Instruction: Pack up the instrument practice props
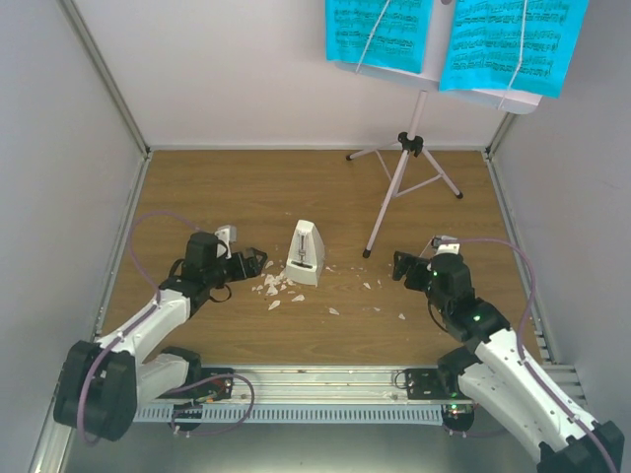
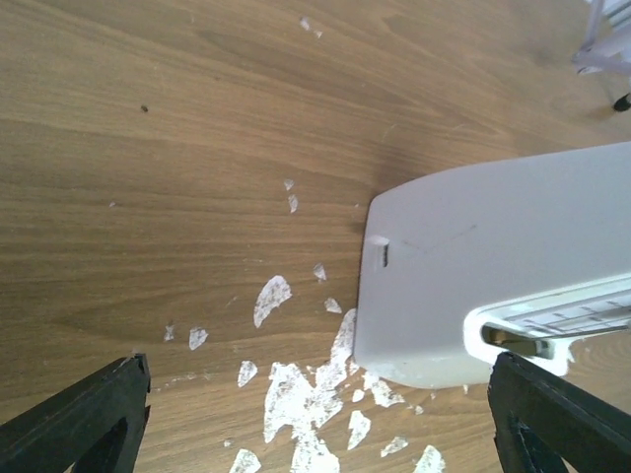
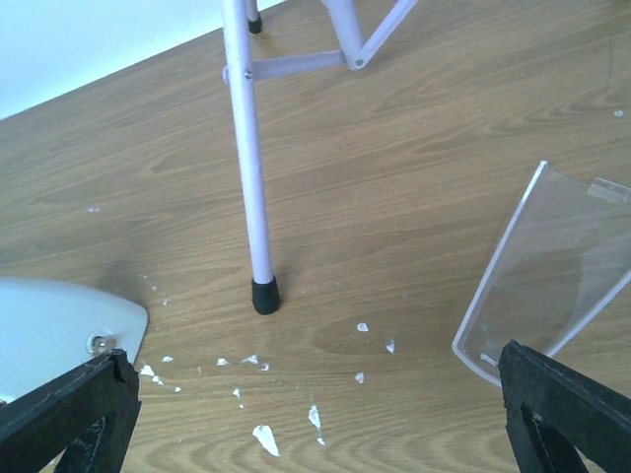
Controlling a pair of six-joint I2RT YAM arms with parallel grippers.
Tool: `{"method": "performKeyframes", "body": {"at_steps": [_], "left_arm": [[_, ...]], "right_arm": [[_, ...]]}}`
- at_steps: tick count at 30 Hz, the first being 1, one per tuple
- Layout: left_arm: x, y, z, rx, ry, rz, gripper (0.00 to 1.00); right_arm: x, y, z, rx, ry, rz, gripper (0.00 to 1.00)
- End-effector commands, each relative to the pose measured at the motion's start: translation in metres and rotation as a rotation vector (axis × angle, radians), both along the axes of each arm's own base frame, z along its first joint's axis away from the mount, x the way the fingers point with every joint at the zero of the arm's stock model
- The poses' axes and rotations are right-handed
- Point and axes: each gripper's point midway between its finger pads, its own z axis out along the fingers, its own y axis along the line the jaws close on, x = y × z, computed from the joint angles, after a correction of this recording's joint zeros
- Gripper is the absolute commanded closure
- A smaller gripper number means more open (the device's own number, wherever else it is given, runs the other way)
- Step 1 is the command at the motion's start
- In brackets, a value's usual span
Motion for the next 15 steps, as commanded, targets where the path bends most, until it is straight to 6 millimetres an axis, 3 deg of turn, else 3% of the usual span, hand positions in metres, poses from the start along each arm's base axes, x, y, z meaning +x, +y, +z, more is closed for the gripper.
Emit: {"method": "performKeyframes", "body": {"at_steps": [1,4,7,15], "left_arm": [[0.008,-0.006,-0.008,0.034,-0.014,-0.041,0.07],[0.007,-0.015,-0.026,0.062,0.04,-0.068,0.1],[0.013,-0.034,-0.023,0.092,0.011,-0.111,0.12],[0.016,-0.063,-0.038,0.13,0.04,-0.182,0.2]], "right_arm": [[0.005,0.008,0.028,0.065,-0.09,0.033,0.0],[0.003,0.013,0.04,0.095,-0.145,0.062,0.0],[0.0,0.012,0.05,0.103,-0.184,0.069,0.0],[-0.007,0.005,0.048,0.088,-0.187,0.054,0.0]]}}
